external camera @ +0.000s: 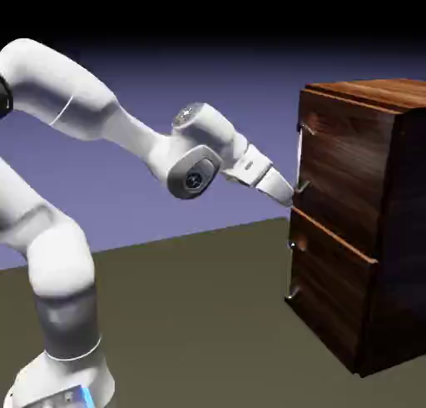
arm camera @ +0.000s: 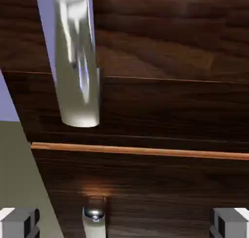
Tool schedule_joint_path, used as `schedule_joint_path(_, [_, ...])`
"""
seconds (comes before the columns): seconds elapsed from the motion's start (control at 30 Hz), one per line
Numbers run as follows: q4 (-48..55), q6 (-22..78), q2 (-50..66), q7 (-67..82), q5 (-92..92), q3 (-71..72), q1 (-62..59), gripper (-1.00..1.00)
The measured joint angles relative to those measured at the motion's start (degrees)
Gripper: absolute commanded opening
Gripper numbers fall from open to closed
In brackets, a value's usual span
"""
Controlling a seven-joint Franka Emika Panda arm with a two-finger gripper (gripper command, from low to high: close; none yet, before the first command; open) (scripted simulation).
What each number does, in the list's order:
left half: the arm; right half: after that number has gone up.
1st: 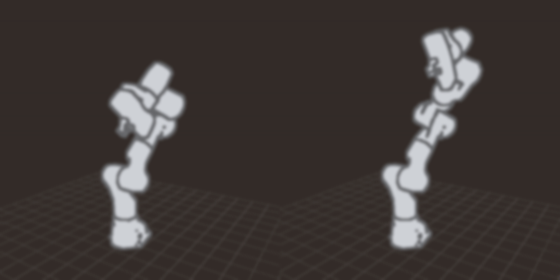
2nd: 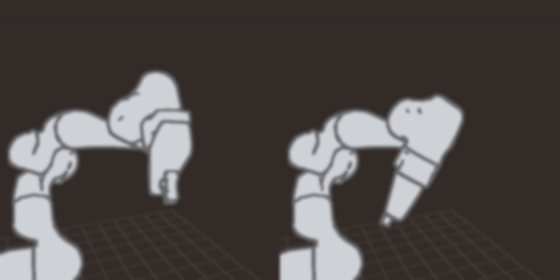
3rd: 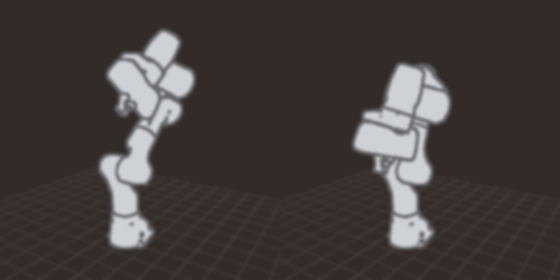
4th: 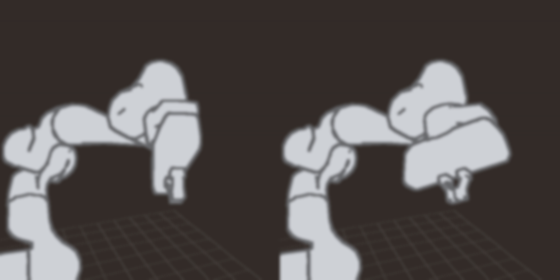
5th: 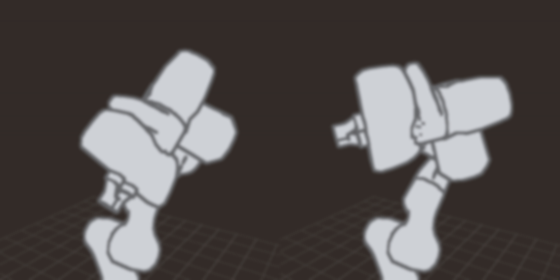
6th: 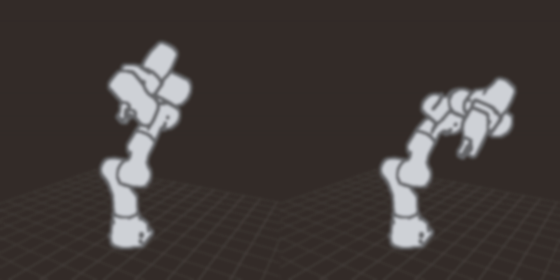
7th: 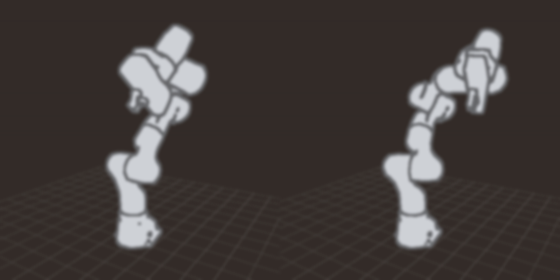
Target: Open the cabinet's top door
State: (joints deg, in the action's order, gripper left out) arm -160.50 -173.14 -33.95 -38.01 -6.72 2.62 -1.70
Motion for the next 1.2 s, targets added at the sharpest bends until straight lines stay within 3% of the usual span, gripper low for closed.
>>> schedule_joint_path(1.2, [6.7,11.6,-17.3,59.4,-89.7,35.0,-31.9,0.0])
